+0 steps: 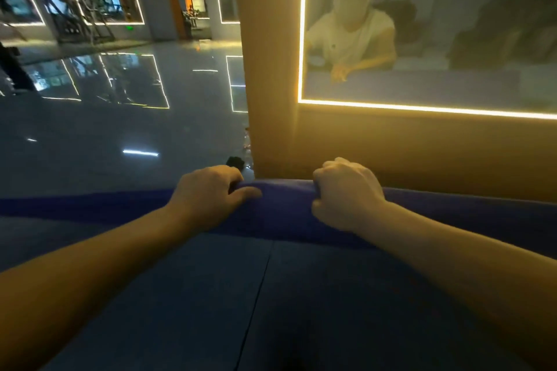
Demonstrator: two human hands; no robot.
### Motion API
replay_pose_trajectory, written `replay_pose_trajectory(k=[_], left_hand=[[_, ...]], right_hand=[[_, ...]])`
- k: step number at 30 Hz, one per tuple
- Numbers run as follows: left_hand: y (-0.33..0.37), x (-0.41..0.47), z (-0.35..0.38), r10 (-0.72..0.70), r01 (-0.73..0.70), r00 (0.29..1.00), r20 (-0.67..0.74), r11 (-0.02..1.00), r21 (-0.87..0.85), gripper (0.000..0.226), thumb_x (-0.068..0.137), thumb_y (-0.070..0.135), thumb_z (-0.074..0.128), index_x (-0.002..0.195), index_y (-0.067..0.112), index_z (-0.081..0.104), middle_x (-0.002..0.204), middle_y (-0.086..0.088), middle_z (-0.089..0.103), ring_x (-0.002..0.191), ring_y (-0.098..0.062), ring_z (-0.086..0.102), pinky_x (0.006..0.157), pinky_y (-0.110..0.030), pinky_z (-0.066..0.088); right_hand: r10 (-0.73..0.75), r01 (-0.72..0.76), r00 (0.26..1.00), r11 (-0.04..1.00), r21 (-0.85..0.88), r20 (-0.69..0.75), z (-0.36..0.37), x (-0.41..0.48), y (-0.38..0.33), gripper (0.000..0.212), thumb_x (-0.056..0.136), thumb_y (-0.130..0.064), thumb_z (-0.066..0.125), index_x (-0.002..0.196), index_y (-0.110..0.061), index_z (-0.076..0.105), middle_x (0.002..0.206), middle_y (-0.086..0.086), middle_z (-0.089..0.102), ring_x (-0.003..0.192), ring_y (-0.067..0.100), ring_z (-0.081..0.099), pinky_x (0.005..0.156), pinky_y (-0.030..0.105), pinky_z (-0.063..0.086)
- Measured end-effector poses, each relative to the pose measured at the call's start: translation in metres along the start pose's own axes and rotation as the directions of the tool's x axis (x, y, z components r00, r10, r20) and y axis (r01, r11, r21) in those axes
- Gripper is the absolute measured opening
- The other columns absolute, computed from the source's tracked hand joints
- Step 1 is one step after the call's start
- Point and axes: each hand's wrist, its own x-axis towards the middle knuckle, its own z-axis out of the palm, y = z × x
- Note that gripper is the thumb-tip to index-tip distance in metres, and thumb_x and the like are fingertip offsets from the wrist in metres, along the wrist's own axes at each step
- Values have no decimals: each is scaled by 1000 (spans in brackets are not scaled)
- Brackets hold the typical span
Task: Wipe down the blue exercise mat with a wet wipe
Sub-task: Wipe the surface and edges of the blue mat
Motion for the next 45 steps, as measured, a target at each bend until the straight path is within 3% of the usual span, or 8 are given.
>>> replay_pose_trajectory(k=[5, 10, 16, 22, 27, 33, 37, 45], left_hand=[[11, 48, -9, -82, 69, 992, -99, 989, -128, 45, 91, 68, 46, 91, 25, 61, 86, 8, 63, 75, -9, 59, 73, -40, 57], [10, 85, -46, 14, -28, 983, -182, 997, -77, 67, 84, 83, 32, 89, 24, 62, 82, 7, 62, 73, -13, 60, 71, -43, 57], [13, 126, -95, 138, -142, 983, -119, 989, -32, 73, 85, 82, 39, 93, 17, 71, 84, -1, 67, 76, -18, 62, 77, -43, 56], [10, 147, -95, 82, -76, 994, 66, 994, -82, 67, 85, 76, 51, 83, 15, 76, 77, -4, 72, 74, -21, 68, 73, -46, 59], [1, 144, -40, 45, -19, 980, 195, 991, -130, 56, 90, 68, 54, 80, 18, 77, 74, 1, 71, 72, -16, 67, 73, -42, 60], [-31, 137, 48, -50, 111, 891, 451, 988, -111, 49, 84, 69, 62, 89, 21, 69, 89, 2, 66, 84, -16, 62, 76, -35, 53], [-48, 145, 89, -33, 107, 849, 527, 988, -111, 46, 76, 58, 78, 104, 26, 61, 101, 6, 62, 90, -15, 61, 84, -40, 56], [-68, 173, 171, -163, 122, 930, 330, 983, 140, 46, 84, 64, 66, 112, 29, 56, 111, 0, 63, 106, -26, 55, 100, -44, 40]], right_hand=[[159, -159, 987, 987, 35, -3, -27, 30, 14, 14, 90, -25, 57, 78, -30, 52, 71, -14, 48, 71, 8, 50, 67, 28, 37], [193, -207, 973, 973, 107, 127, -80, 64, 42, 9, 73, -28, 53, 67, -23, 55, 82, -5, 60, 82, 21, 58, 72, 30, 46], [228, -294, 942, 914, 278, 246, -122, 87, 59, 7, 67, -8, 62, 63, -12, 64, 57, 4, 59, 59, 24, 54, 57, 26, 40], [231, -442, 851, 800, 405, 472, -119, 99, 76, 18, 70, -5, 59, 66, -11, 76, 75, 10, 72, 54, 21, 67, 64, 30, 53], [218, -386, 848, 878, 283, 483, -54, 112, 83, 11, 72, -21, 68, 81, -15, 73, 80, 4, 69, 68, 20, 62, 62, 27, 50], [165, -295, 828, 941, 166, 536, 43, 101, 80, 10, 85, -22, 66, 83, -29, 72, 90, -8, 67, 95, 19, 61, 83, 34, 52], [175, -234, 897, 967, 99, 406, 94, 106, 87, 20, 97, -26, 61, 113, -33, 71, 103, -8, 57, 116, 21, 38, 108, 49, 28], [391, -395, 918, 915, 84, 59, 161, 132, 73, 39, 93, -7, 61, 131, -16, 62, 124, 9, 54, 118, 30, 42, 98, 40, 42]])
